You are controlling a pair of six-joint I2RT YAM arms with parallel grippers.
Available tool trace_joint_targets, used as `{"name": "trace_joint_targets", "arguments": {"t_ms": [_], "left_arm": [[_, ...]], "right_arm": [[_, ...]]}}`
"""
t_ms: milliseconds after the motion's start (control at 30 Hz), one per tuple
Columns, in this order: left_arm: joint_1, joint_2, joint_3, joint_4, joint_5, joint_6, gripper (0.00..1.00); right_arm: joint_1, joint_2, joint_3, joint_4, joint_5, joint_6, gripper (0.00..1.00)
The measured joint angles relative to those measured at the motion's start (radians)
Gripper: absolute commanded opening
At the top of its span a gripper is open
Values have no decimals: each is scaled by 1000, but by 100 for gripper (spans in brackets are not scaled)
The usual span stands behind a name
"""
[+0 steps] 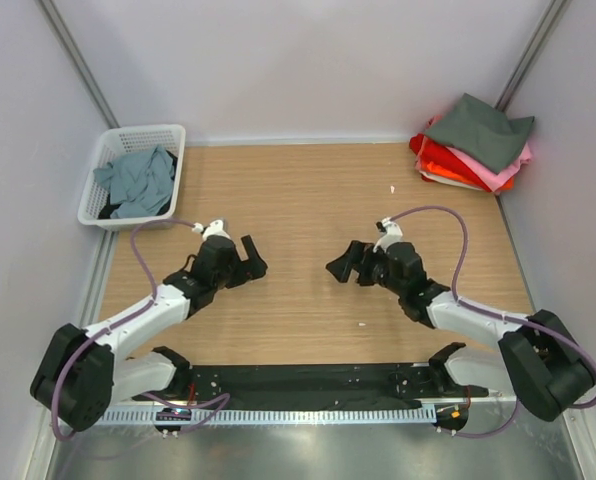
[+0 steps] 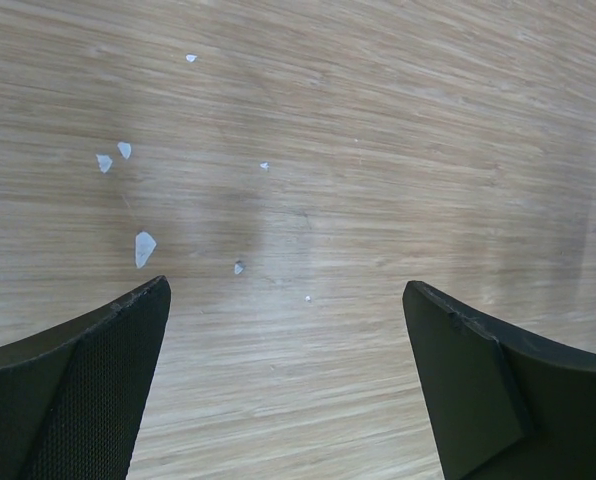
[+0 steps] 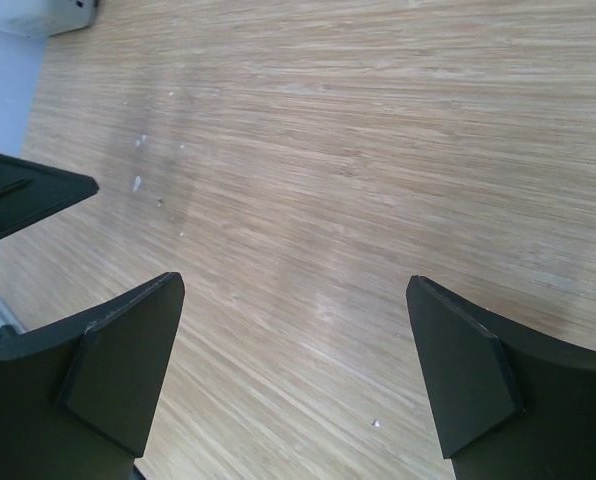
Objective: Fold and stack the t-shirts
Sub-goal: Reset both grippers
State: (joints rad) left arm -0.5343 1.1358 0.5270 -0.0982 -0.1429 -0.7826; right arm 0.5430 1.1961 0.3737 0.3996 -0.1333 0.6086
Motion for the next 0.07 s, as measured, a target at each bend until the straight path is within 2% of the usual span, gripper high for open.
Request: {"name": "trace_joint_targets", "arguments": {"t_ms": [67], "left_arm": [[0,-3,5,-14,-4,1,100]], "right_arm": [[0,-39,-23,16,-10,0,100]]}}
